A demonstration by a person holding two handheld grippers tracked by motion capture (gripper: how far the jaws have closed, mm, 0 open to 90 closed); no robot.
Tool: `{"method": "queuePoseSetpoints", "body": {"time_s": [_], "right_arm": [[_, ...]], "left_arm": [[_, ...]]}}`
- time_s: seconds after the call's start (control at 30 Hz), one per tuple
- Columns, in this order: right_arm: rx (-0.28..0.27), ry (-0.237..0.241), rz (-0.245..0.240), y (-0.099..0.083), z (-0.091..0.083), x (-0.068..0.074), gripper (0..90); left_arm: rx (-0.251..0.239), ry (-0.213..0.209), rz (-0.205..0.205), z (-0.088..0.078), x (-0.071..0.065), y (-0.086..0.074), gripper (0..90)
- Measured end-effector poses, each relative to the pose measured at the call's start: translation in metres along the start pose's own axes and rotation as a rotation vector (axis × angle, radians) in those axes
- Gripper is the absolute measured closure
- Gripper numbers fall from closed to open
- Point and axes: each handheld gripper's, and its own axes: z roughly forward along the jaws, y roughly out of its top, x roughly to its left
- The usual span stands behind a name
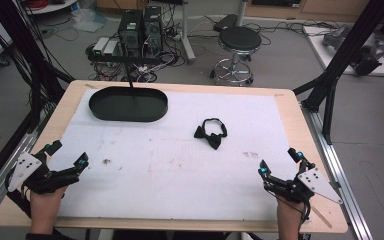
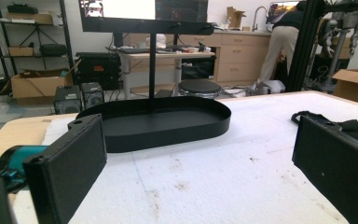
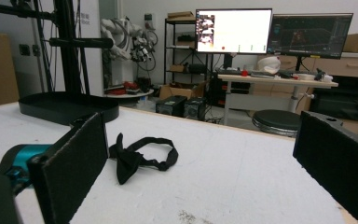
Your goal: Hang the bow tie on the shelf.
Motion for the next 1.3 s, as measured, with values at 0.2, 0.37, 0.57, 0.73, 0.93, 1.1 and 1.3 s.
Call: {"method": "queuePoseSetpoints", "body": {"time_s": [0.2, 0.37, 0.57, 0.73, 0.93, 1.1, 1.3], "right_arm": [[-0.016, 0.014, 0.016, 0.001, 0.0, 0.0, 2.5], [0.008, 0.029, 0.021, 0.002, 0.002, 0.001, 2.5], [0.013, 0.067, 0.006, 0.01, 0.009, 0.006, 2.5], [0.023, 0.165, -0.002, 0.015, 0.021, 0.014, 2.5], [0.089, 0.271, -0.007, 0.028, 0.051, 0.024, 2.5], [0.162, 0.305, -0.066, 0.034, 0.081, 0.034, 2.5], [0.231, 0.328, -0.085, 0.031, 0.116, 0.046, 2.5]], "left_arm": [[0.004, -0.006, 0.002, 0.0, -0.001, 0.001, 3.4], [0.003, -0.012, 0.005, -0.001, -0.002, 0.002, 3.3], [0.005, -0.018, 0.005, 0.0, -0.002, 0.002, 3.4], [0.014, -0.022, 0.0, 0.002, -0.002, 0.001, 3.4], [0.02, -0.03, 0.002, 0.004, -0.005, 0.0, 3.3], [0.022, -0.031, 0.002, 0.005, -0.006, 0.0, 3.3], [0.026, -0.032, 0.002, 0.006, -0.005, 0.0, 3.3]]}}
